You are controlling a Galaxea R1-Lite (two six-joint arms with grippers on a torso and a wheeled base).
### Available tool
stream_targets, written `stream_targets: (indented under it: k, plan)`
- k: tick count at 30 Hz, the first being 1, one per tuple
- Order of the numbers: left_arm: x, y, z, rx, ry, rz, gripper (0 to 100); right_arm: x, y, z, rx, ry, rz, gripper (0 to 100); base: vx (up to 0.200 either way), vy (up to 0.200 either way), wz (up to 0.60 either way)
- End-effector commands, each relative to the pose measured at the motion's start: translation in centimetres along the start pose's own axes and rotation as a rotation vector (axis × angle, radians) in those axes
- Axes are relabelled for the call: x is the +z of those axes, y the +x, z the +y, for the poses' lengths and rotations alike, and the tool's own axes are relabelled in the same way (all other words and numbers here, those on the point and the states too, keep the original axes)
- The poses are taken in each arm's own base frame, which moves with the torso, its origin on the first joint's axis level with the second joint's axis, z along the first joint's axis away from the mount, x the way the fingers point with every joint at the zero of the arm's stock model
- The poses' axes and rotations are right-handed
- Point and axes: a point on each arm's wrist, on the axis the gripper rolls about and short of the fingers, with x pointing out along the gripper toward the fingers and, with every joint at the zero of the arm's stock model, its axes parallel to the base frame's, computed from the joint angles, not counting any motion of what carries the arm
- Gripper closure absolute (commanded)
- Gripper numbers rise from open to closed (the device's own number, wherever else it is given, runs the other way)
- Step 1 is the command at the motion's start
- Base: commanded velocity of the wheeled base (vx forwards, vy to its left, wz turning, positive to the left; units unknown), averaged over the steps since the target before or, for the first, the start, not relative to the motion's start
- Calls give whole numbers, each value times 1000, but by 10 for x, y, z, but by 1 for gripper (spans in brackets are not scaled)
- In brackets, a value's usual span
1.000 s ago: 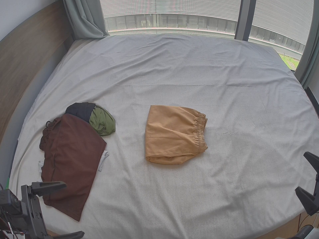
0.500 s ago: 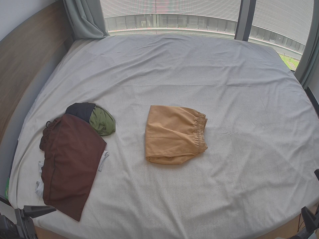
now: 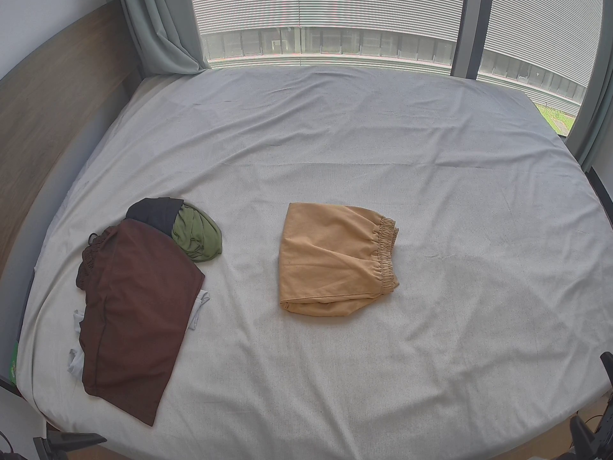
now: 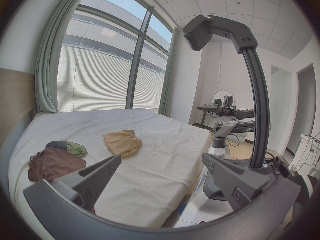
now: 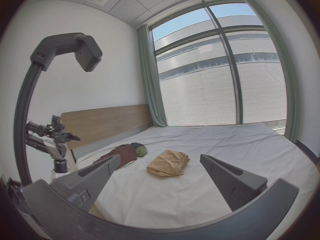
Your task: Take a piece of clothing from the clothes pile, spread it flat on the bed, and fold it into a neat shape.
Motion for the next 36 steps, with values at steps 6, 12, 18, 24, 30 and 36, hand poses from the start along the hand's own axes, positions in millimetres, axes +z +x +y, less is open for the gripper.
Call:
stream_targets:
  k: [6,12,18,24,30,36]
  plan:
    - [-6,-2,3,222,9,-2,0,-23,-4,-3,-168,-83,146,0,0,0,0]
    - [-6,-4,7,416,-48,4,0,-22,-5,-5,-232,-109,146,0,0,0,0]
    - [-6,-5,10,614,-86,5,0,-22,-6,-9,-424,-121,154,0,0,0,0]
    - [-7,-6,12,737,-92,11,0,-24,-7,-11,-537,-77,167,0,0,0,0]
    - [-16,-8,11,834,-127,108,0,-29,-8,-11,-538,-19,207,0,0,0,0]
    - [-15,-7,12,839,-121,89,0,-29,-8,-11,-538,-27,209,0,0,0,0]
